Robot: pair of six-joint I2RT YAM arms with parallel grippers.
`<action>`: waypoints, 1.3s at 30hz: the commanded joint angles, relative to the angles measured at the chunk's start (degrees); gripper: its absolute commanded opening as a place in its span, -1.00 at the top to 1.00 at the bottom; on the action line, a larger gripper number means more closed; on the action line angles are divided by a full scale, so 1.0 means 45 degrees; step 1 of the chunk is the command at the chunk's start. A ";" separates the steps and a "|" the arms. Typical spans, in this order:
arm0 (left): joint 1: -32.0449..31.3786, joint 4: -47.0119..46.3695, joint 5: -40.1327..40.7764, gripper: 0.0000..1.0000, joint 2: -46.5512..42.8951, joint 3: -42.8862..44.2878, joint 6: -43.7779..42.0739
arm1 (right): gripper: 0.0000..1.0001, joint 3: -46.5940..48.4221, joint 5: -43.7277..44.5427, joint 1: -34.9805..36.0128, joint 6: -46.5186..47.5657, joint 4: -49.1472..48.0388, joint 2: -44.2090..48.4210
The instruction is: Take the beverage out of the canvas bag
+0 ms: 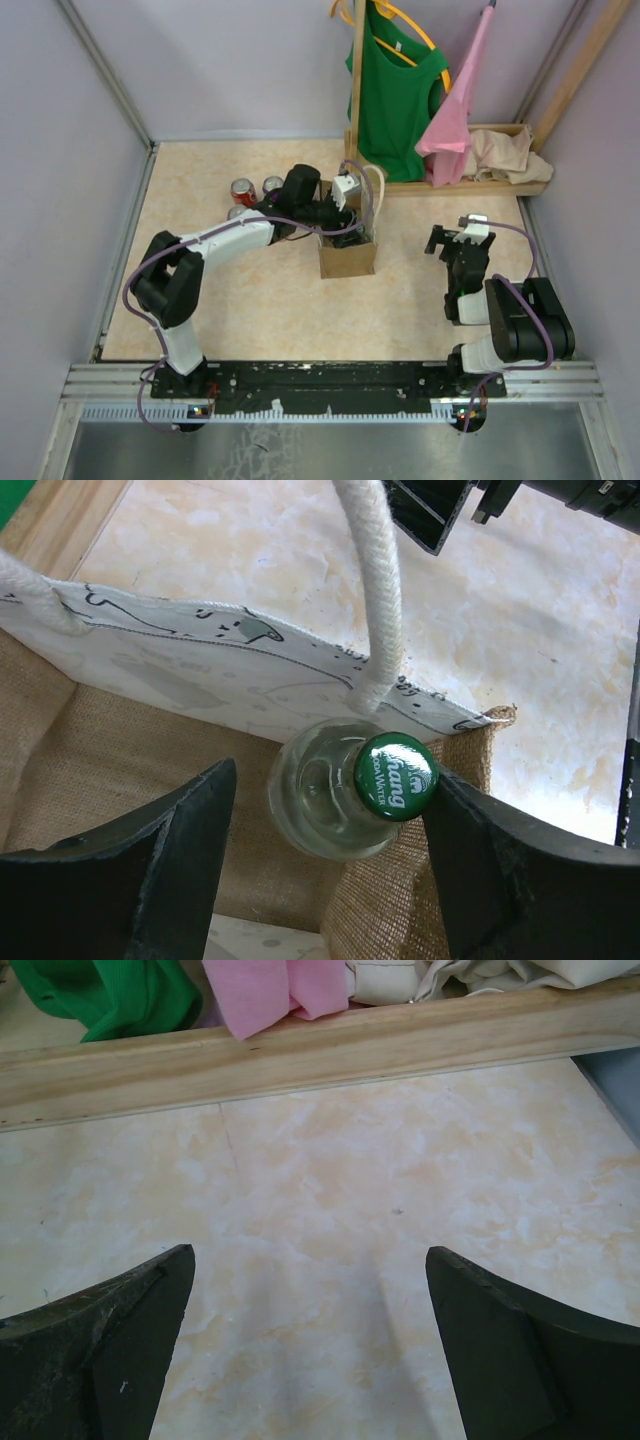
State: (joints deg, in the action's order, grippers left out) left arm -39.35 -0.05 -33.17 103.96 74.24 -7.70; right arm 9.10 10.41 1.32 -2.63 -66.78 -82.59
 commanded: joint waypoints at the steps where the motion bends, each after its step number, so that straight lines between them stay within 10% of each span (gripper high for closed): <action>1: 0.0073 -0.0459 -0.0613 -0.56 0.0062 -0.0168 0.0018 | -0.98 0.0262 0.0037 -0.0032 -0.0020 -0.0647 -0.0006; 39: 0.0073 0.1194 -0.0732 -0.61 0.1289 0.1546 -0.0736 | -0.98 0.0262 0.0031 -0.0034 -0.0008 -0.0647 0.0005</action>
State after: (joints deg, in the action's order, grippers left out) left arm -39.35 4.99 -36.14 108.07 79.92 -9.08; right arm 9.10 10.41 1.32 -2.63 -66.78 -82.59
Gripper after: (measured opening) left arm 0.803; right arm 0.990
